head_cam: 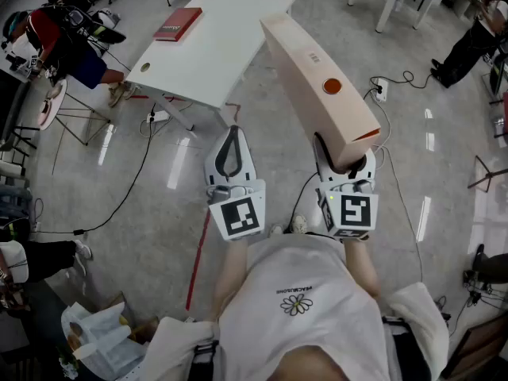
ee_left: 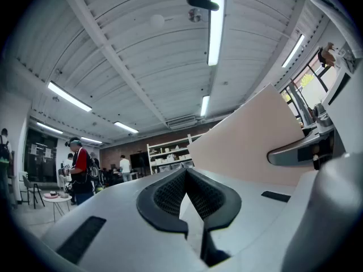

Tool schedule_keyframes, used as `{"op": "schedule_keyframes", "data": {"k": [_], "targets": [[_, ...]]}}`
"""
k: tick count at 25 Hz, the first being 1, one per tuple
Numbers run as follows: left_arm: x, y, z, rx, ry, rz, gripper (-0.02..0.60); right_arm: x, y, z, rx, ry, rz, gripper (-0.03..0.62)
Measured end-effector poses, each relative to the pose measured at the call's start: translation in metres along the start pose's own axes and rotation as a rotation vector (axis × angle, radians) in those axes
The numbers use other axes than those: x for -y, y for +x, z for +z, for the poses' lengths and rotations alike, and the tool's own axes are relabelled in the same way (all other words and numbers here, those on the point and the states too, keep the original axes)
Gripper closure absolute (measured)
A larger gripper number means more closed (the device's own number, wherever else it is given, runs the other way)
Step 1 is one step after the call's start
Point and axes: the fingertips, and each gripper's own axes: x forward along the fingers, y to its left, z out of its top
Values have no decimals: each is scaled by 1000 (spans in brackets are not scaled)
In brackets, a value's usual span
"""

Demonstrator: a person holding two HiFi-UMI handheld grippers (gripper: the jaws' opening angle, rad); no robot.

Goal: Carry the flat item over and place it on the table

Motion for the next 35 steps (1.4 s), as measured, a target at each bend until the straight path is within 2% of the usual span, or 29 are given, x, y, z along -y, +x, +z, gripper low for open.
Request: {"op": "schedule_keyframes", "data": {"k": [7,10,14,27,35], "targets": [[0,3,-1,2,-27,9,566,6,1,-6,-15,3,-5,316],[5,6,0,1,-28,10,566,11,2,-6,15,25,25,316],[14,13,2,5,-29,5,566,23,4,-7,43,77,35,316],[44,32,6,24,-75,33,566,63,11,-17,48,109,76,315],[31,55,0,36,-89,58,566,72,34,-17,77,124,79,316]]}}
